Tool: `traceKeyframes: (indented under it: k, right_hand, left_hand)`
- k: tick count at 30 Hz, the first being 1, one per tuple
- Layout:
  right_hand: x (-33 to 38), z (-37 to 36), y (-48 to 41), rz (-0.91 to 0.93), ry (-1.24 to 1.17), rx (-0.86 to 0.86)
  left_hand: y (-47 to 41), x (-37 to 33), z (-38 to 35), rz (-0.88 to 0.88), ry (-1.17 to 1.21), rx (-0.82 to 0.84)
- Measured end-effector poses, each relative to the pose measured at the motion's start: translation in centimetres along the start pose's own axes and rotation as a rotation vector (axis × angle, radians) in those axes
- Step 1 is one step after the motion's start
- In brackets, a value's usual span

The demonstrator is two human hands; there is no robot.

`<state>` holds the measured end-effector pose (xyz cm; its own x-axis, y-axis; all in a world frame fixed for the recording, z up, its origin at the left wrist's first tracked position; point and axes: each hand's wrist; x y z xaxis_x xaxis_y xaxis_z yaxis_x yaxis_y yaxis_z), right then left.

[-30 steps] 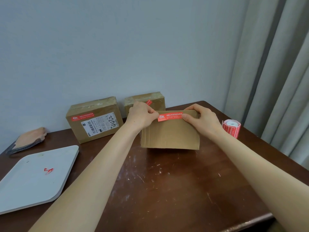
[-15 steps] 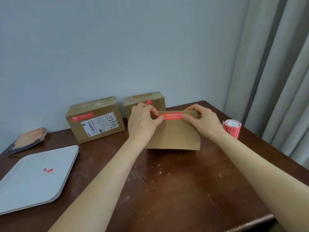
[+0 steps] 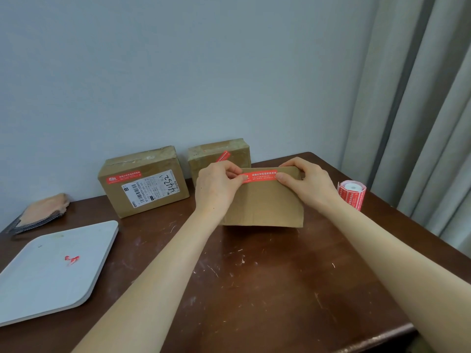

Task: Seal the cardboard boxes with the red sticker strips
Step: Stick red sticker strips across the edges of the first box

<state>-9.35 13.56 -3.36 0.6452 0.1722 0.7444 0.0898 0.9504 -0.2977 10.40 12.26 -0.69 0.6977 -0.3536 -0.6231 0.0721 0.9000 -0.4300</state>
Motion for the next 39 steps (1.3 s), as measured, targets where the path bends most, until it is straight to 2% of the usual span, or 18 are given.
traceKeyframes:
  k: [13,27,39]
  right_hand:
    - [0.0,0.0,0.1,0.000,-0.003,-0.004]
    - [0.0,0.0,0.1,-0.006,-0.012,-0.009]
    - [0.1,0.1,0.2,-0.008,-0.010,-0.005]
  left_hand:
    - [-0.7,0.2,0.5,0.117,0.115,0.127]
    - [-1.2,-0.1,1.3,0.140,0.183,0.274]
    - [-1.2,-0.4,1.8,0.136,0.192,0.316]
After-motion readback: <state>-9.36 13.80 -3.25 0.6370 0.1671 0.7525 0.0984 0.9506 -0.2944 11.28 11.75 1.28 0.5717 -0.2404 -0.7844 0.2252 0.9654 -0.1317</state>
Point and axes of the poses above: each hand's wrist, its own y-axis away from the middle knuckle, its own z-axis out of the back of the hand, x = y × z, and after that the axes turned 4 degrees about x, right-handed
